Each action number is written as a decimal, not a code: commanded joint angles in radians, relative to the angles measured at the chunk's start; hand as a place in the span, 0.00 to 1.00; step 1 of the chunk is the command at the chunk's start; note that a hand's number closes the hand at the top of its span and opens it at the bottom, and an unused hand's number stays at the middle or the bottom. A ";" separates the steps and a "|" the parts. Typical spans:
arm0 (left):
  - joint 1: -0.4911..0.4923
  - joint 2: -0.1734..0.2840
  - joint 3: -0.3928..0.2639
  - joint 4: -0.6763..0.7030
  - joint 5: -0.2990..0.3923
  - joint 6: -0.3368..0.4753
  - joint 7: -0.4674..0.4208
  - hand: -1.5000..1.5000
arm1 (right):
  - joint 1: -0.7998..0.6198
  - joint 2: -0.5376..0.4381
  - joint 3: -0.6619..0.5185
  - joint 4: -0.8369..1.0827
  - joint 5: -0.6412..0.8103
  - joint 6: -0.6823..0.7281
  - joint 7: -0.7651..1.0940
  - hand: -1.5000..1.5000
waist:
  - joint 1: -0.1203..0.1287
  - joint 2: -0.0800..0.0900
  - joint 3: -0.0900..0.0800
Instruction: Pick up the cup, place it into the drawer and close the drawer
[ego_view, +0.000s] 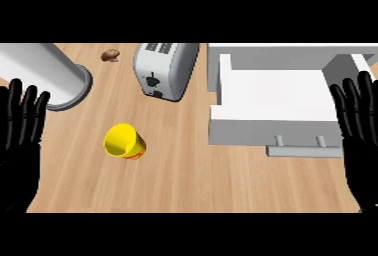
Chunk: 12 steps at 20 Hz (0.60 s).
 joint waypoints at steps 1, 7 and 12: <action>0.025 -0.043 -0.043 0.012 -0.119 0.075 -0.006 0.00 | -0.008 0.019 0.014 0.066 -0.003 0.003 -0.015 0.00 | -0.021 -0.041 -0.031; -0.085 -0.066 -0.101 0.093 -0.242 0.589 0.096 0.00 | 0.039 0.007 0.042 0.038 -0.078 0.065 0.048 0.00 | -0.053 -0.039 -0.032; -0.161 -0.067 -0.327 0.256 -0.326 0.885 0.074 0.00 | -0.017 0.019 0.046 0.044 -0.064 0.032 0.114 0.00 | -0.038 -0.041 -0.032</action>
